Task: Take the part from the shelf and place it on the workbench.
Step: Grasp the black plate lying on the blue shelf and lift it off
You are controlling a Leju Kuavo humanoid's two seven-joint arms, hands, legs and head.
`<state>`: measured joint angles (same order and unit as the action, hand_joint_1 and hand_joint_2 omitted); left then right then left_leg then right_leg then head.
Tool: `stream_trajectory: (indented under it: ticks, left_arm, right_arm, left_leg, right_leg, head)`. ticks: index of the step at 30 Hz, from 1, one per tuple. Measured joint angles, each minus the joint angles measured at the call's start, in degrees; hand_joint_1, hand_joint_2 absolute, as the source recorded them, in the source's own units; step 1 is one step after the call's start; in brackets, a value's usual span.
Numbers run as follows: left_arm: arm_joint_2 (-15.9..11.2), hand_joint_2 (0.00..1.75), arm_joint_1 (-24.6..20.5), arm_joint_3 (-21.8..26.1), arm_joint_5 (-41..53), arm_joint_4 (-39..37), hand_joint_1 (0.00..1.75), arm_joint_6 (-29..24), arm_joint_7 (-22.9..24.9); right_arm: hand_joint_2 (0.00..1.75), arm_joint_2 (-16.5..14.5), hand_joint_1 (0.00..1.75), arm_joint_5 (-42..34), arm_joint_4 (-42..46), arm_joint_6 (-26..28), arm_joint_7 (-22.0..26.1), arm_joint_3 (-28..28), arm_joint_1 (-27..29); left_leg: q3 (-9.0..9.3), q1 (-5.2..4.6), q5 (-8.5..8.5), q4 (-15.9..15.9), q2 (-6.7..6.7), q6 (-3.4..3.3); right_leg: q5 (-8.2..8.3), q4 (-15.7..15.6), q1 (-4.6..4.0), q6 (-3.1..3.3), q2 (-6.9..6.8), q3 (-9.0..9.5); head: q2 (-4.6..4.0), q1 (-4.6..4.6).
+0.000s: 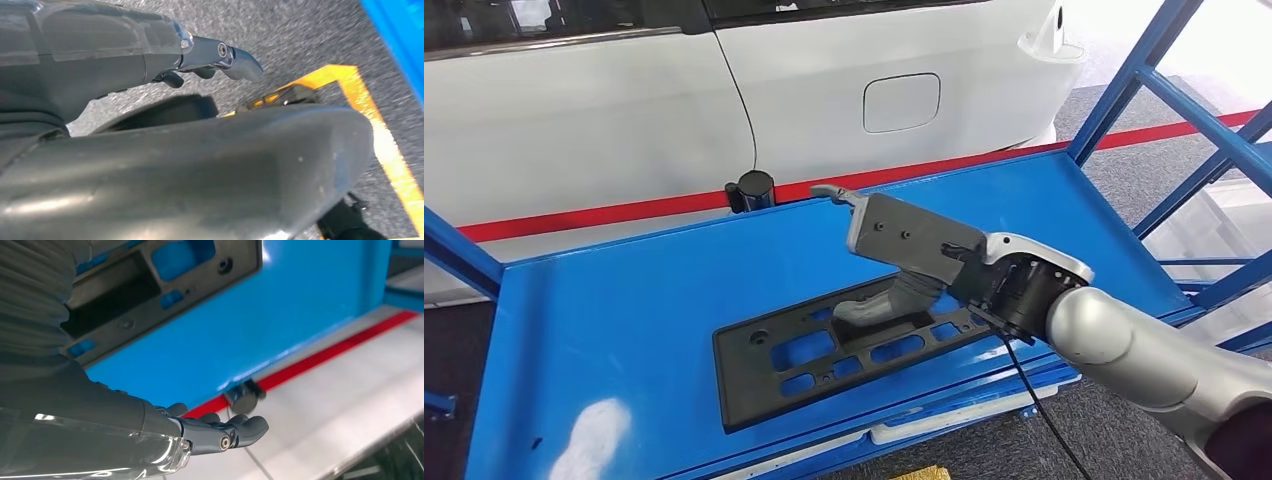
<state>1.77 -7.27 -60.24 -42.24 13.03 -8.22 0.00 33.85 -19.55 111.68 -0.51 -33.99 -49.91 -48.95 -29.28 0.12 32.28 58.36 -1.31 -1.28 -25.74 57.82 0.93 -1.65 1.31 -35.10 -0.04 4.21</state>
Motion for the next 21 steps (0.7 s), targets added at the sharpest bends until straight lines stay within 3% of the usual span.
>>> stream_trajectory:
  ticks: [9,21]
  left_arm:
    - [0.59,0.00,0.01,0.02,-1.05,-0.02,0.00,-0.95,-0.43]
    - [0.86,0.00,0.03,0.02,-1.75,-0.02,0.00,-0.94,-0.17]
  right_arm:
    - [1.75,-3.99,0.00,-4.95,-7.19,-0.50,-0.12,-11.44,-7.56]
    - [1.75,-5.62,0.00,-2.18,-13.91,0.41,2.91,-18.95,-6.11]
  left_leg:
    - [0.06,0.00,0.03,-0.02,-0.06,0.04]
    - [-0.01,-0.02,0.04,-0.01,0.60,0.05]
  right_leg:
    - [0.00,0.01,-0.01,0.00,0.19,-0.07]
    - [-0.01,0.00,0.00,0.01,-0.04,-0.06]
  head:
    - [0.00,-0.08]
    - [0.00,-0.04]
